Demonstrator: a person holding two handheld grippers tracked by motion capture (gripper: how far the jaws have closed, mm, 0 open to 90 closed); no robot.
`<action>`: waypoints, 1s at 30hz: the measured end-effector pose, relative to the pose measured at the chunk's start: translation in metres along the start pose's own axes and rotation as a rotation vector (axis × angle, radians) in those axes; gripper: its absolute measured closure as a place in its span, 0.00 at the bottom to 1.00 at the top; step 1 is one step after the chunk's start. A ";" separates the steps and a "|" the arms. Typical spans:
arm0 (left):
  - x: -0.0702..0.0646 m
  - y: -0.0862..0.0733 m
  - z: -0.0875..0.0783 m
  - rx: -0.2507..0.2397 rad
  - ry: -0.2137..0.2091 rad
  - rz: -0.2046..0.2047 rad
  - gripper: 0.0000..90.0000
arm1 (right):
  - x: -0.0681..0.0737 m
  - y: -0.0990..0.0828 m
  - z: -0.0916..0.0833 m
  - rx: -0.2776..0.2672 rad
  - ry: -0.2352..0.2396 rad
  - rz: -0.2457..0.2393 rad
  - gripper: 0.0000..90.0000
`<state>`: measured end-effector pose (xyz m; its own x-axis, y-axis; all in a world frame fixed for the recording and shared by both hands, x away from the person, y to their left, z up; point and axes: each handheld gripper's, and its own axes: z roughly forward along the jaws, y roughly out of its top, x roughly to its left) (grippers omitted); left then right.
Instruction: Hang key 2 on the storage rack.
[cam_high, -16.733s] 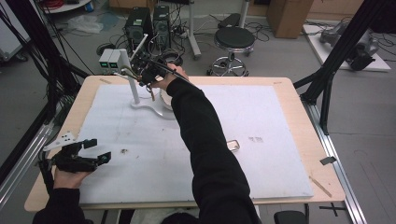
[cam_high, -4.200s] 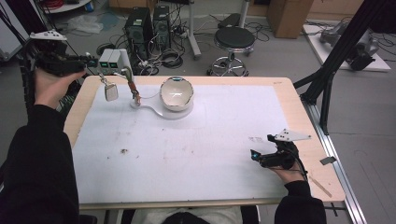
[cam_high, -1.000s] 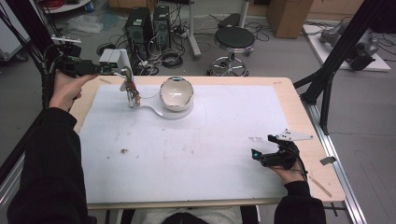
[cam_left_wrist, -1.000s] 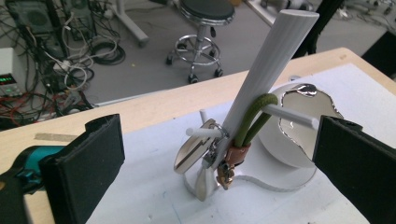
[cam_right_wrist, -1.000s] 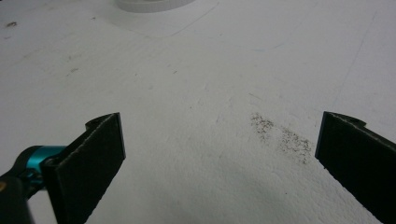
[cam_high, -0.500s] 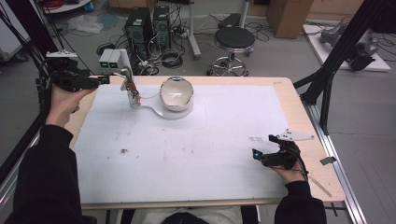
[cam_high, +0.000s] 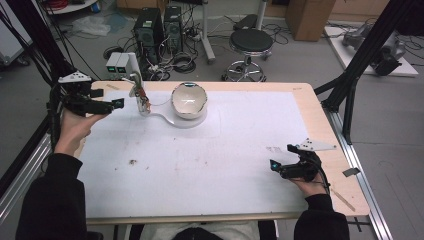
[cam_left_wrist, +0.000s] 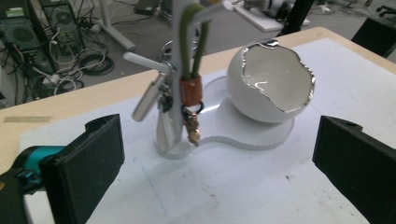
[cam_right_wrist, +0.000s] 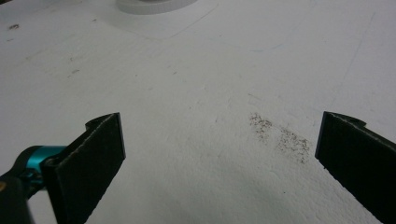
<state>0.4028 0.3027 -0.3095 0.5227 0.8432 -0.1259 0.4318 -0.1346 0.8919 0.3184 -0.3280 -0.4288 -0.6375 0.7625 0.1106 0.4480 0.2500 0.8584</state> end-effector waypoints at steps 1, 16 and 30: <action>-0.003 -0.005 0.000 -0.006 -0.002 0.001 0.03 | 0.000 0.000 0.000 0.000 0.002 0.000 0.01; -0.015 -0.067 -0.002 -0.042 -0.030 -0.042 0.03 | 0.002 0.001 0.003 -0.003 0.016 0.000 0.01; -0.031 -0.093 -0.006 -0.005 -0.089 0.015 0.03 | 0.001 0.001 0.002 -0.005 0.021 -0.008 0.01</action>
<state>0.3420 0.2926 -0.3860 0.5924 0.7915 -0.1503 0.4199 -0.1441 0.8961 0.3192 -0.3256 -0.4290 -0.6539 0.7479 0.1145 0.4401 0.2528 0.8616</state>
